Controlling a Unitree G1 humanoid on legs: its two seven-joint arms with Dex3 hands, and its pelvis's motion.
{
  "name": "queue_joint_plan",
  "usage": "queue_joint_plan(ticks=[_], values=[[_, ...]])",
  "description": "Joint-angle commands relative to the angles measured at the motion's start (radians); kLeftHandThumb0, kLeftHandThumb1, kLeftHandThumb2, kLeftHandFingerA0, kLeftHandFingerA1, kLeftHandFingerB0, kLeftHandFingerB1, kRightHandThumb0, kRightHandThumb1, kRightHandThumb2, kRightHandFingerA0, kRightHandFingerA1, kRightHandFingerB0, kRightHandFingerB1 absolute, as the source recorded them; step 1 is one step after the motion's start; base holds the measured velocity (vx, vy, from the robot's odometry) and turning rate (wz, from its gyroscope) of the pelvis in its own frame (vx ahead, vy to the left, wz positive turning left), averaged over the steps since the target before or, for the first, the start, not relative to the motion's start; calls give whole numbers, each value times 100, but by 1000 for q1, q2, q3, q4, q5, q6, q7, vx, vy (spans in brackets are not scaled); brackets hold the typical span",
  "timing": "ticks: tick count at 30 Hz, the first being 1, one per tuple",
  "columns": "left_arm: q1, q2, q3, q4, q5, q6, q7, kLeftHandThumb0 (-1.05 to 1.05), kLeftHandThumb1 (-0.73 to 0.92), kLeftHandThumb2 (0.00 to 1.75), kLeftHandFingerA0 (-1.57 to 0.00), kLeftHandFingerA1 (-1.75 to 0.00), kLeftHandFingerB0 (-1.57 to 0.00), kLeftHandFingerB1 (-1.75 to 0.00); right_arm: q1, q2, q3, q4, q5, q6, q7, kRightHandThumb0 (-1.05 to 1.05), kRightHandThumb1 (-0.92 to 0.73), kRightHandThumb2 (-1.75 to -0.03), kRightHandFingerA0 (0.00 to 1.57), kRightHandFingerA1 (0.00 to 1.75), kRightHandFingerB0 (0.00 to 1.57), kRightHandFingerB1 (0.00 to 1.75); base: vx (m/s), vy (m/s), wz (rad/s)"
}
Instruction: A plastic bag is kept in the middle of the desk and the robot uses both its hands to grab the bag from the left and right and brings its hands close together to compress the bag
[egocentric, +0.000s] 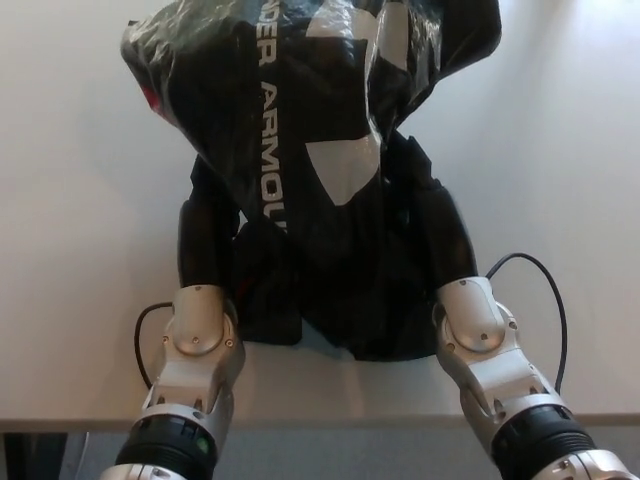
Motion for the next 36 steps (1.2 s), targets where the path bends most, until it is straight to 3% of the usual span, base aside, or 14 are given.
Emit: queue_joint_plan(ticks=[1, 4, 5, 8, 10, 11, 13, 14, 17, 20, 27, 28, 29, 36], values=[[2, -1, 1, 38, 27, 11, 45, -66, 92, 119, 0, -44, -9, -39, 10, 21, 1, -60, 25, -48, 28, -36, -52, -111, 1, 50, 0, 49, 0, 0, 0], [4, -12, 14, 65, 2, -17, 24, -66, 88, 116, 0, -44, -12, -46, 24, 28, 15, -100, 26, -28, 50, -36, -52, -111, 1, 50, 0, 49, 0, 0, 0], [4, -12, 12, 71, 4, -26, 19, -28, 70, 123, 0, -51, 0, -49, 30, 29, 21, -115, 23, -17, 56, -77, -92, -69, 16, 36, 13, 27, 0, 0, 0], [4, -15, 15, 73, -2, -29, 5, -59, 92, 85, -9, -38, -6, -35, 43, 33, 30, -145, 28, 3, 72, -36, -52, -111, 1, 50, 0, 49, 0, 0, 0], [3, -11, 5, 70, 14, -39, 12, -69, 88, 113, -4, -42, -8, -42, 46, 30, 30, -155, 29, 15, 73, -78, -92, -68, 16, 36, 13, 26, 0, 0, 0], [2, -5, -6, 73, 32, -43, 22, -59, 85, 116, 0, -40, -5, -42, 46, 25, 26, -156, 34, 16, 77, -36, -52, -111, 2, 50, 0, 49, 0, 0, 0], [-5, -8, -4, 72, 28, -27, 29, -59, 85, 117, -1, -41, -6, -43, 45, 16, 20, -160, 37, 17, 82, -78, -74, -102, 9, 45, 8, 40, 0, 0, 0], [-4, -7, -6, 69, 30, -24, 33, -68, 90, 116, -1, -40, -10, -42, 45, 14, 15, -160, 42, 18, 86, -36, -52, -111, 2, 51, 0, 49, 0, 0, 0], [14, -6, -7, 24, 25, 10, 41, -64, 92, 86, -10, -40, -12, -32, 53, -22, -5, -177, 42, 24, 87, -36, -50, -110, 1, 50, 0, 48, 0, 0, 0], [22, 18, -3, -18, 26, 10, 38, -29, 67, 121, -2, -50, 0, -48, 52, -73, -24, -204, 39, 54, 96, -36, -50, -110, 1, 50, 0, 49, 0, 0, 0], [70, 181, 52, -202, -23, -4, -71, -69, 92, 78, -18, -42, -17, -30, 88, -260, -108, -258, 51, 76, 132, -36, -50, -110, 2, 51, 0, 49, 0, 0, 0], [83, 206, 65, -246, -31, 9, -79, -71, 92, 76, -20, -42, -18, -29, 98, -289, -124, -271, 56, 77, 134, -78, -91, -69, 15, 37, 13, 27, 0, 0, 0], [104, 244, 93, -328, -57, 41, -95, -72, 92, 73, -22, -39, -18, -28, 108, -334, -156, -289, 68, 81, 133, -36, -51, -110, 3, 51, 0, 48, 0, 0, 0], [214, 394, 201, -623, -96, 81, -139, -77, 92, 74, -25, -40, -19, -29, 175, -497, -293, -423, 130, 99, 164, -37, -48, -109, 2, 50, 0, 48, 0, 0, 0]])
